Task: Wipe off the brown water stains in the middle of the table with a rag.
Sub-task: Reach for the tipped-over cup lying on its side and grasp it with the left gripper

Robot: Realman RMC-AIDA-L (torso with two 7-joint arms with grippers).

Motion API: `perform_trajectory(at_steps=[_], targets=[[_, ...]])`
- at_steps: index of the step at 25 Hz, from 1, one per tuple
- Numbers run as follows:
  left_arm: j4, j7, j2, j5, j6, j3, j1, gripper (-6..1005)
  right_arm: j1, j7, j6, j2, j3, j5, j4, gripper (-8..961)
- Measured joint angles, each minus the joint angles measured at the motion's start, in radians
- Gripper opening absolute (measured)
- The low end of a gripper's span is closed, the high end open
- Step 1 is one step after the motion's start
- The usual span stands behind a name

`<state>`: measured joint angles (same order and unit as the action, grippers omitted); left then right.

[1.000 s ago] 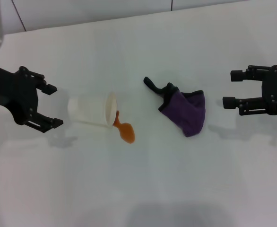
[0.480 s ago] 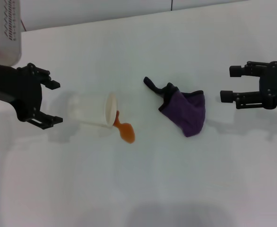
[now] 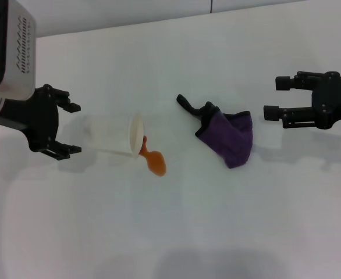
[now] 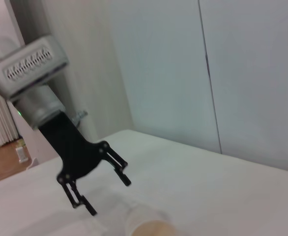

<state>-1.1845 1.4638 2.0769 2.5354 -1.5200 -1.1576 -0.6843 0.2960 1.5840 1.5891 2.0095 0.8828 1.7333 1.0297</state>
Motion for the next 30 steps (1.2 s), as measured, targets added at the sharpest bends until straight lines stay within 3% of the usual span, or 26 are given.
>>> perform_trajectory(at_steps=[30], targets=[[0.236,-0.161,0.003,-0.088,0.233,-0.057,-0.046,802,0.006,0.016,-0.053,0.000,0.064,-0.011,-0.008,838]])
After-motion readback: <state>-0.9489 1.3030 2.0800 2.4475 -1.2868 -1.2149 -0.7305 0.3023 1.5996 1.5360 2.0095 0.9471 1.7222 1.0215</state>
